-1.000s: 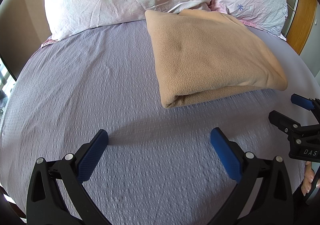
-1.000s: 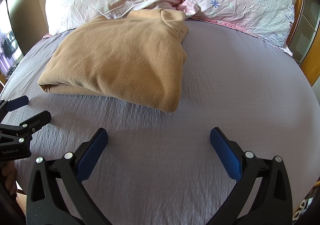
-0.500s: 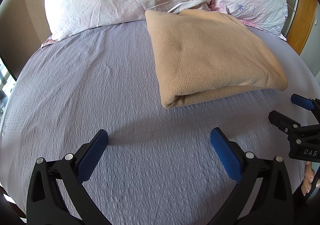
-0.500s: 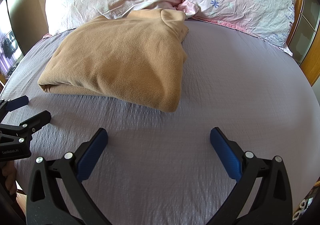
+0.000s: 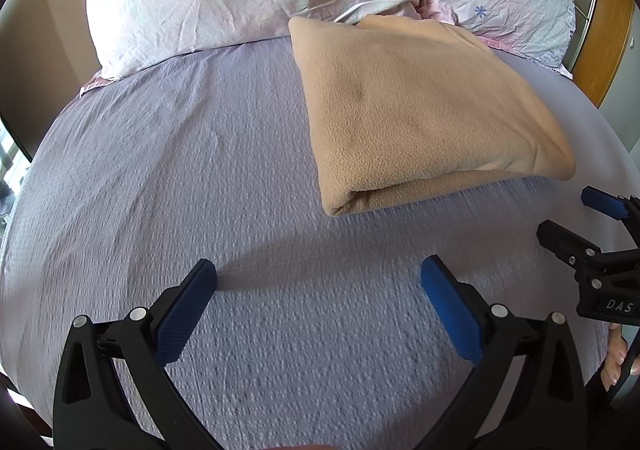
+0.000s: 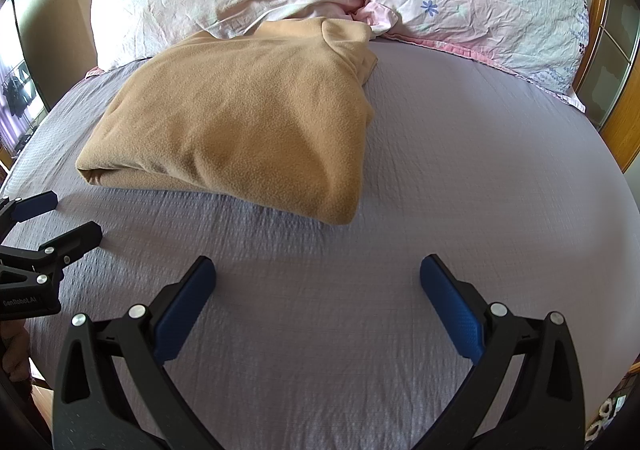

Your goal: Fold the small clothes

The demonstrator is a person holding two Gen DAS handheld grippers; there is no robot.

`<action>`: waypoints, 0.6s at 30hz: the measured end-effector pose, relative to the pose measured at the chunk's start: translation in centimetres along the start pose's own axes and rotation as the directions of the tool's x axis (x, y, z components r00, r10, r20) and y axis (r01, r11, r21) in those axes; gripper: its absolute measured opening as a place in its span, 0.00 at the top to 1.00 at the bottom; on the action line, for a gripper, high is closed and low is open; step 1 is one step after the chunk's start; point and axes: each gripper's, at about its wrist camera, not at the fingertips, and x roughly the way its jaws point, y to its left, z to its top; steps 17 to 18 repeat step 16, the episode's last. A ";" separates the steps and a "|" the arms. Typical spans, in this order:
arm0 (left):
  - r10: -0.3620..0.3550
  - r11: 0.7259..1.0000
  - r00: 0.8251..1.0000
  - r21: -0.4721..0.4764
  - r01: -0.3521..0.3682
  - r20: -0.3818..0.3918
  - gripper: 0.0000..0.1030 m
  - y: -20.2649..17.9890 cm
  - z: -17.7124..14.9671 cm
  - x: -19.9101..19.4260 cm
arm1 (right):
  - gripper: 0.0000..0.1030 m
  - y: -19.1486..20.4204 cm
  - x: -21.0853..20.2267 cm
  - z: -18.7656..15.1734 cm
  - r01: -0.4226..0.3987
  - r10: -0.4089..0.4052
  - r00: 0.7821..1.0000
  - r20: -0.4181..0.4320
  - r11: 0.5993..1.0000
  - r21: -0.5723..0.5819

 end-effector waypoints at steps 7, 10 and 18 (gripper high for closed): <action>-0.001 1.000 1.000 0.003 0.001 0.006 0.01 0.0 -0.1 0.0 | 0.02 0.0 0.0 0.0 0.000 0.000 1.000 0.000 1.000 0.000; -0.001 1.000 1.000 0.004 0.001 0.012 0.01 0.0 -0.1 0.0 | 0.02 0.0 0.0 0.0 0.000 0.000 1.000 0.000 1.000 0.000; -0.002 1.000 1.000 0.005 0.002 0.018 0.01 0.1 -0.2 0.0 | 0.02 0.0 0.0 0.0 0.000 0.000 1.000 0.000 1.000 0.000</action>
